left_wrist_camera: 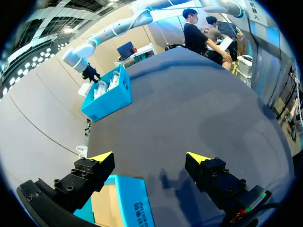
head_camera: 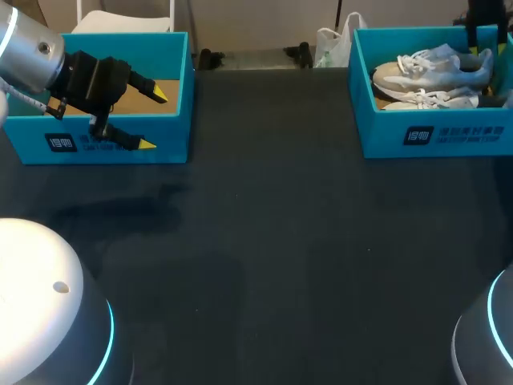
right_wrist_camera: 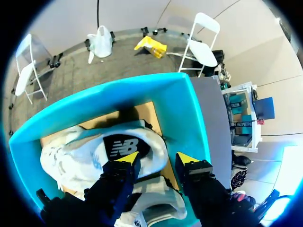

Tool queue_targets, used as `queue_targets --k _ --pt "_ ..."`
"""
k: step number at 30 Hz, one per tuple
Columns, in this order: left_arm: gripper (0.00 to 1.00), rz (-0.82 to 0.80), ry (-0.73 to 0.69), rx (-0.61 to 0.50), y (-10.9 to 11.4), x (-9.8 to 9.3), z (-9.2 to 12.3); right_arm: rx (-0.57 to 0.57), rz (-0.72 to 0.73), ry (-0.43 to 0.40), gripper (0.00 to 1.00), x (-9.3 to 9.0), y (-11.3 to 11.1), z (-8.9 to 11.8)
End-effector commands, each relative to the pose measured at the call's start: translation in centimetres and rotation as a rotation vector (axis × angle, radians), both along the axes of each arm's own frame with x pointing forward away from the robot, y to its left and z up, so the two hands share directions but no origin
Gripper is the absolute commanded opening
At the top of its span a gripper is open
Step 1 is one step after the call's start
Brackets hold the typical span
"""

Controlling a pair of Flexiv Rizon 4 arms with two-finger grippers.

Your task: Take the shoe out of the shoebox, open the shoe tongue, remove and reinsert the insole, then place the shoe into the shoebox

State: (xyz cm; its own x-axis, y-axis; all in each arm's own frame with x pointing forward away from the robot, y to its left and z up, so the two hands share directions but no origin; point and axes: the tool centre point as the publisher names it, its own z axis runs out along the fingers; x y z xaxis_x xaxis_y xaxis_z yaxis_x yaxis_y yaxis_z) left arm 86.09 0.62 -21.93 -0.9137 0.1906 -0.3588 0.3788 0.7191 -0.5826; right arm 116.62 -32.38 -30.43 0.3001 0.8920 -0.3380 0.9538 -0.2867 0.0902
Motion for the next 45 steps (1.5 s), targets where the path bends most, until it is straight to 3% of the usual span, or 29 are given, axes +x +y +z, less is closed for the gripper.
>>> queue_targets --k 1,10,16,21,30,38,45 --pt "1.00 -0.001 0.000 0.003 0.0 0.0 0.0 -0.009 0.024 -0.055 0.49 -3.0 0.9 2.1" --pt "1.00 -0.001 0.000 0.003 0.0 0.0 0.0 0.024 0.049 -0.122 0.58 -5.3 3.3 5.0" --pt "1.00 0.079 0.050 0.007 -0.4 0.8 0.9 0.043 0.082 -0.189 1.00 -6.8 5.3 7.0" --pt "1.00 0.213 0.092 0.035 -0.8 1.7 2.2 0.055 0.117 -0.226 1.00 -7.6 5.7 8.6" --pt "1.00 0.467 0.160 0.090 -0.5 3.1 4.4 0.055 0.117 -0.226 1.00 -7.6 5.7 8.6" --pt "1.00 0.754 0.306 0.138 0.2 5.2 4.7 0.055 0.117 -0.226 1.00 -7.6 5.7 8.6" --pt "1.00 0.984 0.442 0.182 0.9 5.8 5.0 0.055 0.117 -0.226 1.00 -7.6 5.7 8.6"
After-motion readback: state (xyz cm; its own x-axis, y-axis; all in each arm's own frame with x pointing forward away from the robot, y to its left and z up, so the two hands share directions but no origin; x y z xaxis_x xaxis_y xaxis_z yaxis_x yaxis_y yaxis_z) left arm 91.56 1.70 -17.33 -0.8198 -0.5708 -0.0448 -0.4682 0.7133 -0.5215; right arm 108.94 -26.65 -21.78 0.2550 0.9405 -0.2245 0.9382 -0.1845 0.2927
